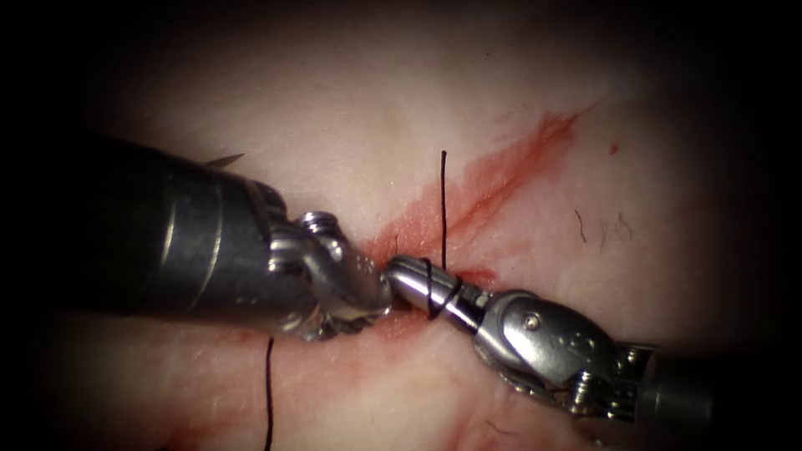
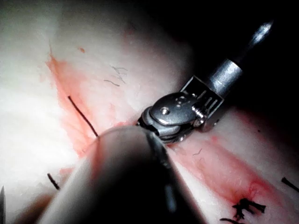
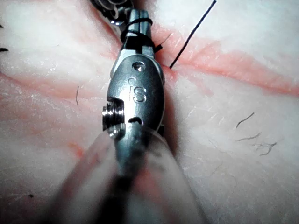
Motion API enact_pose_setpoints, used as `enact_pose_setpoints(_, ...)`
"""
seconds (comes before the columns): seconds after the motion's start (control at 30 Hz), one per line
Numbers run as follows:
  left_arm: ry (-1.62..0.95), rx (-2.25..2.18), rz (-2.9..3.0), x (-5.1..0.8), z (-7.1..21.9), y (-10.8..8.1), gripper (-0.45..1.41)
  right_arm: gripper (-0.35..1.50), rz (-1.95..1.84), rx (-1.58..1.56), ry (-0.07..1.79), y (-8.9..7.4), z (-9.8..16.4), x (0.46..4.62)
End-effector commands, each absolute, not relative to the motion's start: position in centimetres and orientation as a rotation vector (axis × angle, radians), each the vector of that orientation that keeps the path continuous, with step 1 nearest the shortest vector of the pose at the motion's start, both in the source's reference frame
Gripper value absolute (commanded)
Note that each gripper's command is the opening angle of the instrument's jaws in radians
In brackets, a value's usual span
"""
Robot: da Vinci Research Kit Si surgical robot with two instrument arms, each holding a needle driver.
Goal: Wound Closure
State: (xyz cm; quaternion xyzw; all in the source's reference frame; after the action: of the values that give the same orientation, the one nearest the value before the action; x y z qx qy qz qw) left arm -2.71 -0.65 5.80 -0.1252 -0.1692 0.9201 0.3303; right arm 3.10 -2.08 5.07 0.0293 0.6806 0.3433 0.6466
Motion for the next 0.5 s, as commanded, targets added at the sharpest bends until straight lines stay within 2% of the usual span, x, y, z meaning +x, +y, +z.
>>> enact_pose_setpoints(0.03, -0.440, -0.326, 2.407, -2.77, 5.86, -0.64, -0.45, -0.35, 0.759, 0.029, 1.510, -2.09, 5.05, 3.20)
enact_pose_setpoints(0.5, -0.380, -0.274, 2.442, -2.83, 5.77, -0.70, -0.45, -0.35, 0.819, -0.103, 1.244, -2.14, 4.77, 3.27)
